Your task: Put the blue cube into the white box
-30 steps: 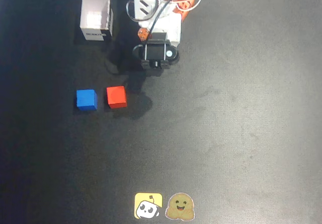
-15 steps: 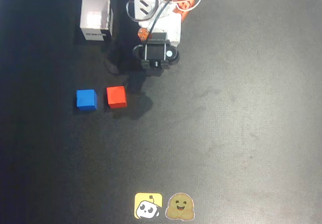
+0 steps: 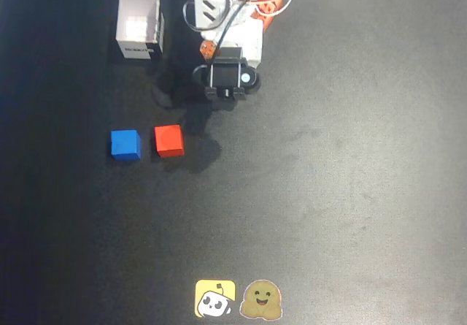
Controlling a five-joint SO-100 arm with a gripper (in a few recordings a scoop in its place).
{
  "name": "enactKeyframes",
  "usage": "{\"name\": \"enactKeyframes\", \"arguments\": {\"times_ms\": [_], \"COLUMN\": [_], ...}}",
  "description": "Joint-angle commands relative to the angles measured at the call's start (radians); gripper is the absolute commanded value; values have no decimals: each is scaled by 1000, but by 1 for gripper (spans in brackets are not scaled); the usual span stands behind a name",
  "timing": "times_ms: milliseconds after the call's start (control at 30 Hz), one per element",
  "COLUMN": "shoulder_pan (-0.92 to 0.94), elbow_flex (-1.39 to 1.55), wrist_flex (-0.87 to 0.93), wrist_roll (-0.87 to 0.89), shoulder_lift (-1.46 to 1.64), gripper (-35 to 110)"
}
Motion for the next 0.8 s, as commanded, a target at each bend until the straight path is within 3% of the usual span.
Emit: {"name": "enactKeyframes", "arguments": {"times_ms": [0,767], "shoulder_pan": [-3,3], "elbow_flex": [-5,-5], "wrist_flex": [3,3], "wrist_roll": [-5,-5], "shoulder_lift": [6,6], "gripper": [0,0]}}
